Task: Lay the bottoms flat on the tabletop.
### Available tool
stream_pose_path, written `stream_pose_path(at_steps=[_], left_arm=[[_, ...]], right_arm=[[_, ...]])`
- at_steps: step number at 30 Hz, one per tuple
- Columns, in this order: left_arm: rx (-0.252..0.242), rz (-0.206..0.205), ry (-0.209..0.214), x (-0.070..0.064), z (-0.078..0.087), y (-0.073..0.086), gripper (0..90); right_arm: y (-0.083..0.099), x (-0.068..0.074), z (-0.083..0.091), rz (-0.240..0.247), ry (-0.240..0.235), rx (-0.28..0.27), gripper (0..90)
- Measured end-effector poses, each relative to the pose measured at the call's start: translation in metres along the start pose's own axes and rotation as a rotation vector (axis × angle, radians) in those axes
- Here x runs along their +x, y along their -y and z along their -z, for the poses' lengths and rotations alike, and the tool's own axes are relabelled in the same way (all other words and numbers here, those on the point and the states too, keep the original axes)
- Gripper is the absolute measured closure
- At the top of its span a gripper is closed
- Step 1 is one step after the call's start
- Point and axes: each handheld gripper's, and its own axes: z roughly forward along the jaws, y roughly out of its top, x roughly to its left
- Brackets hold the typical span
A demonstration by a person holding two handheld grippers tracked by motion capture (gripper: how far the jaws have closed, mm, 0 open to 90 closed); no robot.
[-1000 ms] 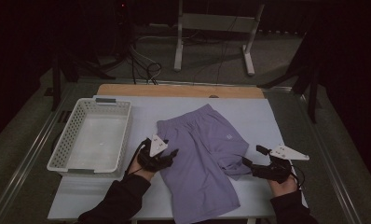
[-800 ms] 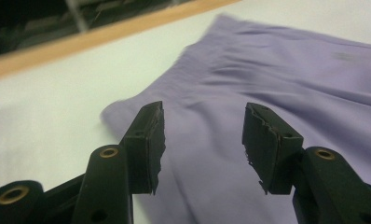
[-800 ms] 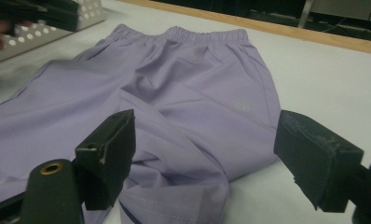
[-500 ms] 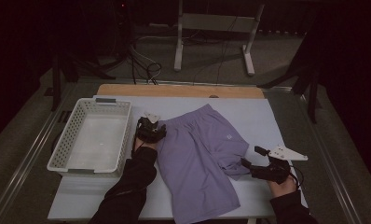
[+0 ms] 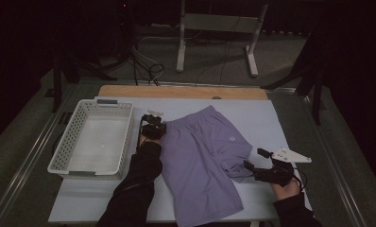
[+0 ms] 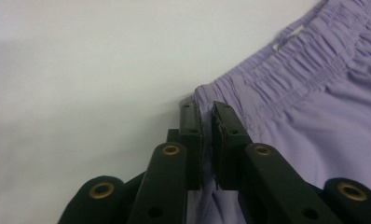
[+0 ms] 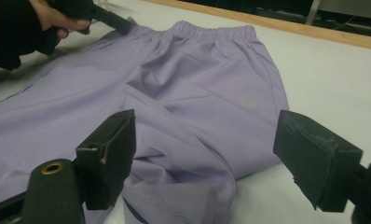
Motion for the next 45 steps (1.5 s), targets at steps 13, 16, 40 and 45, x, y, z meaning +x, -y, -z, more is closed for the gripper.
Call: stream_pose_path(at_steps=[13,16,40,45], left_arm=[[-0.044,-0.082,-0.034,0.007,-0.008,-0.046,84.2],[-0.049,-0.147,-0.067,0.007,-0.01,-0.057,83.5],[-0.009,-0.149,0.076,-0.005,-0.004,-0.067,4.9],[-0.051,-0.197,0.162,-0.022,0.012,-0.062,0.6]], right_arm=[[0.0,-0.003,0.002,-0.012,0.0,-0.014,21.1],[0.0,-0.003,0.002,-0.013,-0.003,-0.012,21.1],[0.0,-0.002,0.003,-0.012,0.0,-0.019,21.1],[0.0,-0.001,0.004,-0.009,-0.001,-0.022,21.0]])
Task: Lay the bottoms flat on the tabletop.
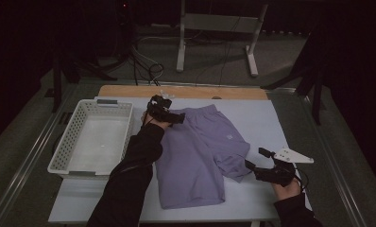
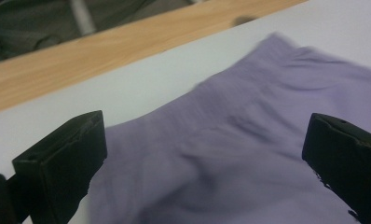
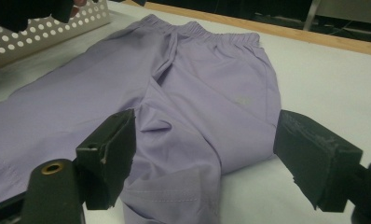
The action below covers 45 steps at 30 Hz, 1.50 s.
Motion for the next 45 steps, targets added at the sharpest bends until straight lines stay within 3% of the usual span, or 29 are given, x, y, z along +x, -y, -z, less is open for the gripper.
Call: stream_pose_path(at_steps=[7,18,24,31,38,40,41,42,45], left_arm=[[-0.046,-0.033,0.105,-0.016,0.018,0.001,0.3],[-0.061,-0.148,0.228,-0.043,0.043,0.015,0.3],[-0.067,-0.201,0.286,-0.055,0.059,0.031,0.3],[-0.102,-0.255,0.345,-0.067,0.081,0.051,0.3],[-0.125,-0.266,0.383,-0.072,0.105,0.079,0.3],[-0.119,-0.279,0.388,-0.073,0.111,0.088,0.3],[-0.112,-0.287,0.391,-0.074,0.114,0.095,0.3],[-0.11,-0.287,0.395,-0.075,0.117,0.099,0.3],[-0.108,-0.271,0.397,-0.073,0.125,0.118,0.3]], right_arm=[[0.0,0.0,-0.001,-0.002,0.002,-0.003,20.6],[0.0,0.001,0.001,0.014,0.023,-0.003,20.2],[-0.001,-0.003,0.002,0.005,-0.022,-0.018,15.9],[-0.001,-0.005,0.006,0.015,-0.03,-0.02,14.9],[0.01,-0.001,0.007,0.047,-0.056,0.053,15.3],[0.016,0.002,0.009,0.067,-0.092,0.058,19.8],[0.018,0.002,0.009,0.078,-0.102,0.07,27.0],[0.021,0.002,0.009,0.087,-0.093,0.09,36.3],[0.02,0.002,0.007,0.086,-0.099,0.087,46.4]])
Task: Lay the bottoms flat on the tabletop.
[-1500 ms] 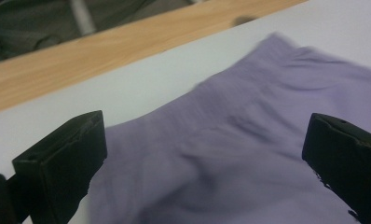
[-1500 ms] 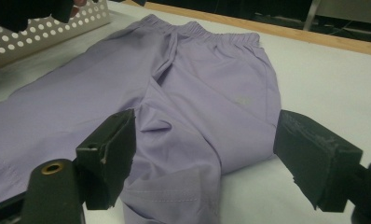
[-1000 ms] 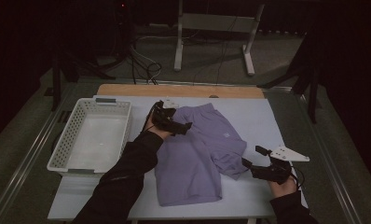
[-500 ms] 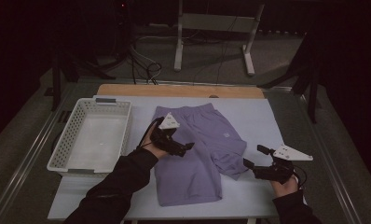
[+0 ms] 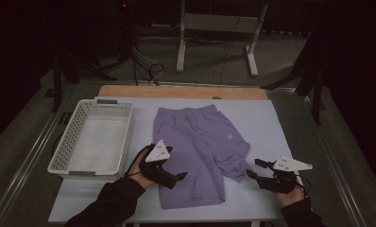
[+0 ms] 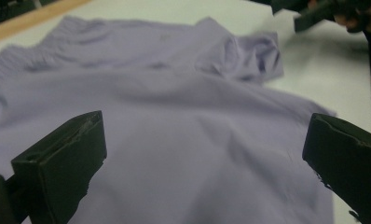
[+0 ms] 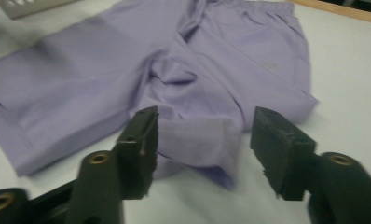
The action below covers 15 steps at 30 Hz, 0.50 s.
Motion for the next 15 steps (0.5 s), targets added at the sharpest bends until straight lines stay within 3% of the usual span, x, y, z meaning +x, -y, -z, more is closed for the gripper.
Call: stream_pose_path(at_steps=[4,8,9,12,15], left_arm=[[-0.012,0.003,-0.012,-0.007,0.01,0.016,0.3],[-0.022,0.021,-0.002,-0.014,0.015,0.027,0.3],[-0.022,0.021,-0.001,-0.015,0.015,0.029,0.3],[-0.012,0.0,-0.006,-0.022,0.016,0.036,0.3],[-0.014,0.007,0.0,-0.024,0.017,0.04,0.3]], right_arm=[[-0.007,0.014,-0.011,0.058,-0.091,0.006,58.8],[-0.014,0.029,-0.034,0.103,-0.169,0.033,59.3],[-0.015,0.034,-0.042,0.135,-0.186,0.045,59.4],[-0.011,0.04,-0.059,0.191,-0.188,0.125,62.3],[-0.003,0.038,-0.065,0.223,-0.155,0.203,71.5]])
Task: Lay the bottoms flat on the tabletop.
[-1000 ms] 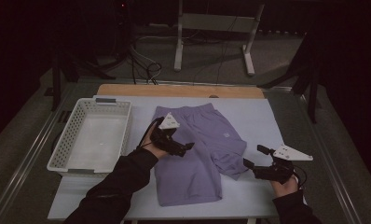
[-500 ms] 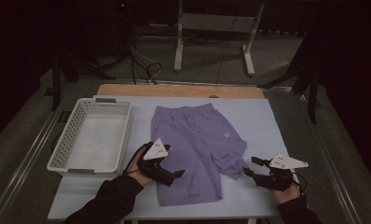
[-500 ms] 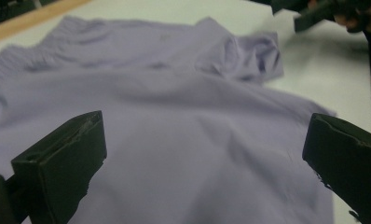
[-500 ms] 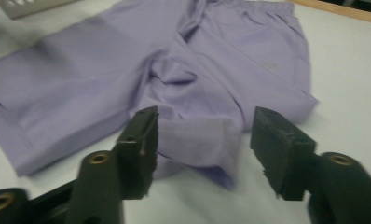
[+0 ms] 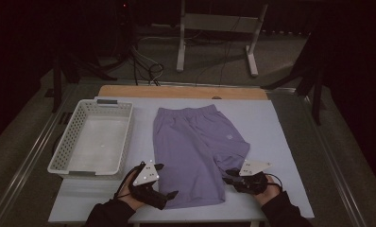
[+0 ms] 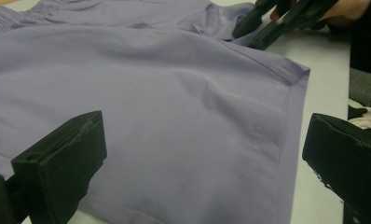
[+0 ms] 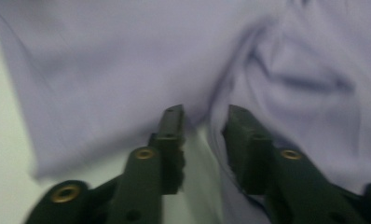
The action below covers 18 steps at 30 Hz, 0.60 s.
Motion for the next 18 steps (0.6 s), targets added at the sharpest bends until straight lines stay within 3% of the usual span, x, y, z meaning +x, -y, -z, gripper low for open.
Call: stream_pose_path(at_steps=[1,2,3,6,8,11,15,16,18], left_arm=[[0.0,-0.005,-0.005,-0.001,0.001,0.001,0.3],[-0.005,-0.008,-0.013,-0.001,0.002,0.003,0.3],[-0.012,-0.005,-0.013,-0.001,0.003,0.004,0.3],[-0.018,0.004,-0.02,0.0,0.005,0.007,0.3],[-0.023,0.014,-0.013,0.001,0.005,0.008,0.3],[-0.022,0.008,-0.004,0.001,0.004,0.008,0.3],[-0.019,0.002,-0.002,0.0,0.003,0.008,0.3],[-0.021,0.004,-0.003,0.0,0.003,0.008,0.3],[-0.022,0.007,-0.004,0.001,0.003,0.008,0.4]], right_arm=[[0.002,-0.001,0.0,0.015,0.009,0.008,78.5],[0.003,-0.001,0.0,-0.001,0.008,0.008,86.9],[0.002,-0.003,0.002,-0.007,0.019,0.019,88.8],[-0.002,-0.006,0.013,-0.032,0.0,-0.003,89.7],[-0.004,-0.007,0.028,-0.039,0.032,-0.047,89.7],[-0.004,-0.011,0.046,-0.06,0.105,-0.068,89.7],[-0.002,-0.017,0.06,-0.092,0.135,-0.101,89.8],[0.0,-0.024,0.077,-0.146,0.204,-0.159,89.7],[0.0,-0.027,0.083,-0.155,0.226,-0.187,89.7]])
